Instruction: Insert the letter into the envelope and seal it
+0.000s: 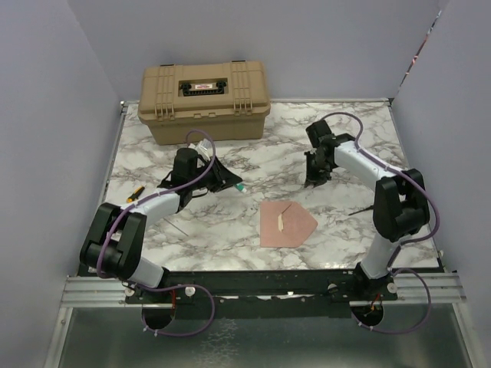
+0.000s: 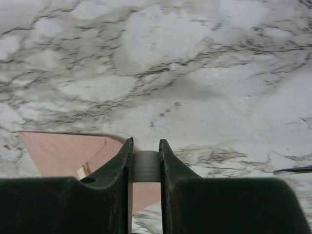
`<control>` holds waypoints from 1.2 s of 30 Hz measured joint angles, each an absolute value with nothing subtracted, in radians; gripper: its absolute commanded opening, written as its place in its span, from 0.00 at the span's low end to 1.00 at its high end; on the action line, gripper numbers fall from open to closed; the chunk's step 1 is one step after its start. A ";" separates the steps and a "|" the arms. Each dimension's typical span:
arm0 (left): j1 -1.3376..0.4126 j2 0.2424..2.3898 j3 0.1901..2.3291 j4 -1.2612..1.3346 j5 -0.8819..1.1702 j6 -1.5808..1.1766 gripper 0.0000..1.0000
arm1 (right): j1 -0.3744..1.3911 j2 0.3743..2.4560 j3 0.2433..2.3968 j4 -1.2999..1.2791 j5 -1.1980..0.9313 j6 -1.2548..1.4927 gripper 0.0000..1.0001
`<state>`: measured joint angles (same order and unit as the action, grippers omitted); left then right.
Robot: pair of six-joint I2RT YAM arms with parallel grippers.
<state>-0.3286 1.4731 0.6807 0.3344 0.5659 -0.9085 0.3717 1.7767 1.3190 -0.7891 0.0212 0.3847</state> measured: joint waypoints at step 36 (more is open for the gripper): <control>-0.376 1.474 0.698 0.237 0.530 -0.830 0.00 | 0.240 1.927 1.308 -0.861 -0.076 0.235 0.47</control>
<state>-0.3756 1.4738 0.6975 0.2367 0.5304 -0.8295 0.2401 1.9274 1.3079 -0.8608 -0.0761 0.2348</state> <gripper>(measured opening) 0.225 0.453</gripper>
